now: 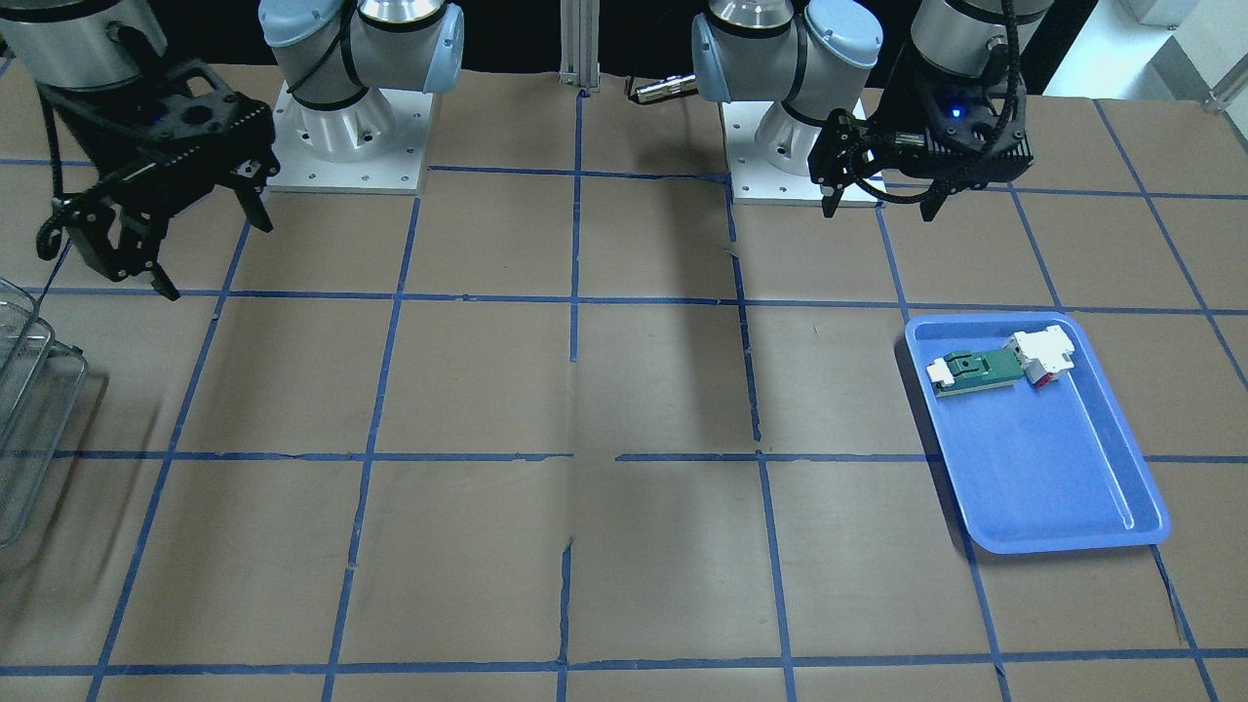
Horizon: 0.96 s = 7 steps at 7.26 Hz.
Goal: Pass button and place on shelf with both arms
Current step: 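Open the right gripper to release the button into the basket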
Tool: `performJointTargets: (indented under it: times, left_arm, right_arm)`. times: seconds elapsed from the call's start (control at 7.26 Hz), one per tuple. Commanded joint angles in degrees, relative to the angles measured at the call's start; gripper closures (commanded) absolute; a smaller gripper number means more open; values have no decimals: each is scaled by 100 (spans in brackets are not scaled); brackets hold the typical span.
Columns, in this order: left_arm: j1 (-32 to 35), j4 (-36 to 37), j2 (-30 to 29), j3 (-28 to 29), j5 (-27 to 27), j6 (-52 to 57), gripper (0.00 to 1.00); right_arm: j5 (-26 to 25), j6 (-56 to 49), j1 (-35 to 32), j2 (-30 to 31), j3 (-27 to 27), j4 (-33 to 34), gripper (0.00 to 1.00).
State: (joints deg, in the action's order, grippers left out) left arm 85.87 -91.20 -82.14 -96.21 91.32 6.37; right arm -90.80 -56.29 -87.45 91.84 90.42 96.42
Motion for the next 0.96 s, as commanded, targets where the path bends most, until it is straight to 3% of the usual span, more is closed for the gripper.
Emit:
performJointTargets:
  times: [0.0, 0.69, 0.83]
  left_arm:
    - [-35, -12, 49, -20, -200, -22, 0]
    - [-96, -47, 49, -47, -132, 57, 0]
    - [-105, -38, 49, -47, -132, 57, 0]
  right_arm:
    - [-43, 1537, -246, -8, -86, -9, 0]
    - [544, 4912, -308, -174, -104, -105, 0]
    - [450, 5126, -290, -280, -95, -601, 0]
